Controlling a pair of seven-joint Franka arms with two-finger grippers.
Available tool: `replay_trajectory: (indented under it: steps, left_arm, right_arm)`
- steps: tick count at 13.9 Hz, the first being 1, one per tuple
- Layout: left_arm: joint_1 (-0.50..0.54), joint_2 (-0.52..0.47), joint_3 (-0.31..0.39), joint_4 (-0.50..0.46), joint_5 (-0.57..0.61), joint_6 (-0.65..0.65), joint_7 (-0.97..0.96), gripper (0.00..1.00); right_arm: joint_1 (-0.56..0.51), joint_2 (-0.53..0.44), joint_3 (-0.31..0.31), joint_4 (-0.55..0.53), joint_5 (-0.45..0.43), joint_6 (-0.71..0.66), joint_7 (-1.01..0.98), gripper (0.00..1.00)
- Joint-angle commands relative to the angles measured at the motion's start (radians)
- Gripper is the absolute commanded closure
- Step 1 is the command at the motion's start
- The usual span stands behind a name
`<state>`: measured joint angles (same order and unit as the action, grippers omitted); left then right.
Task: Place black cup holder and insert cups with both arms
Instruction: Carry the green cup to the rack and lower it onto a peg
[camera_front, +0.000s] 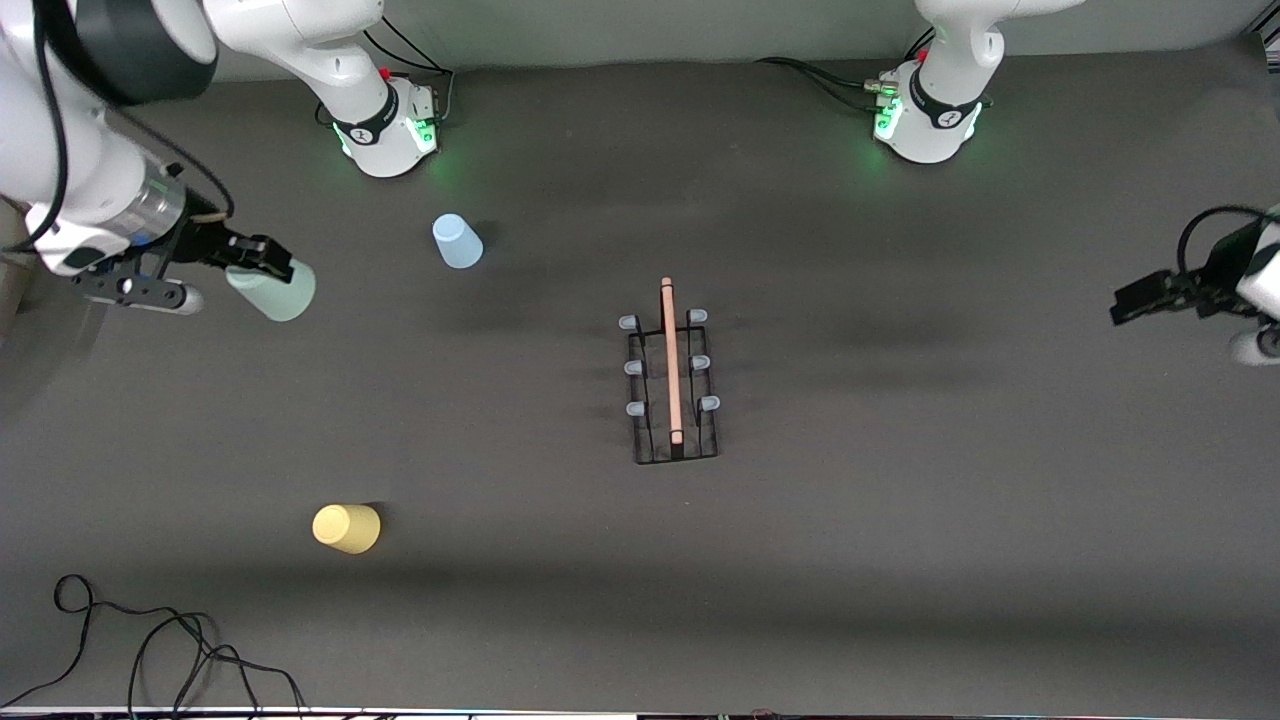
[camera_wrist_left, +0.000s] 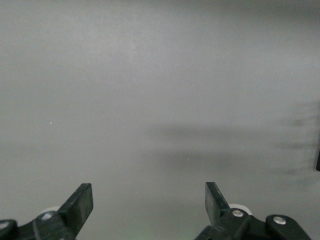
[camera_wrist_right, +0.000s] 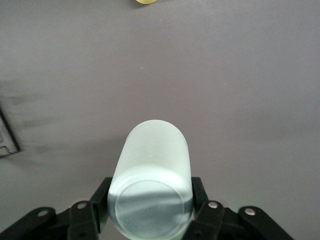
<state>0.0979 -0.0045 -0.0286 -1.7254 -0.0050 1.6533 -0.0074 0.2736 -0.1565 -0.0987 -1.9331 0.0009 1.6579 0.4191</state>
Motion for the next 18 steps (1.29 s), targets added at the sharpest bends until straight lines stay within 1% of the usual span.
replay_trajectory:
  steps: [1, 3, 6, 8, 10, 11, 14, 16, 18]
  left_arm:
    - [-0.006, -0.084, -0.013, -0.045, 0.0, -0.046, 0.001, 0.01]
    - [-0.003, -0.103, -0.011, -0.046, 0.002, -0.05, 0.006, 0.0]
    - [-0.007, -0.106, -0.014, -0.045, 0.003, -0.035, 0.006, 0.01]
    - [-0.021, -0.104, -0.024, -0.042, 0.016, -0.03, 0.006, 0.01]
    - [-0.056, -0.101, -0.043, -0.043, 0.077, -0.038, 0.006, 0.0]
    - [-0.056, -0.104, -0.045, -0.043, 0.077, -0.041, 0.012, 0.01]
    - [-0.06, -0.112, -0.047, -0.043, 0.062, -0.049, 0.021, 0.01]
    - [-0.069, -0.114, -0.047, -0.04, 0.022, -0.058, 0.023, 0.0]
    - [-0.07, -0.112, -0.047, -0.013, 0.017, -0.09, 0.024, 0.0]
  right_arm:
    - [0.172, 0.07, -0.003, 0.078, 0.013, -0.018, 0.325, 0.72]
    - [0.303, 0.17, -0.003, 0.178, 0.088, -0.007, 0.619, 0.72]
    - [0.447, 0.346, -0.003, 0.354, 0.108, 0.032, 0.962, 0.72]
    - [0.518, 0.431, -0.003, 0.422, 0.122, 0.083, 1.113, 0.72]
    - [0.561, 0.48, -0.003, 0.451, 0.133, 0.135, 1.202, 0.72]
    - [0.568, 0.494, -0.003, 0.447, 0.133, 0.164, 1.214, 0.72]
    - [0.57, 0.538, -0.003, 0.431, 0.133, 0.244, 1.216, 0.72]
    - [0.573, 0.569, -0.003, 0.412, 0.133, 0.296, 1.222, 0.72]
    - [0.573, 0.589, -0.003, 0.385, 0.133, 0.333, 1.224, 0.72]
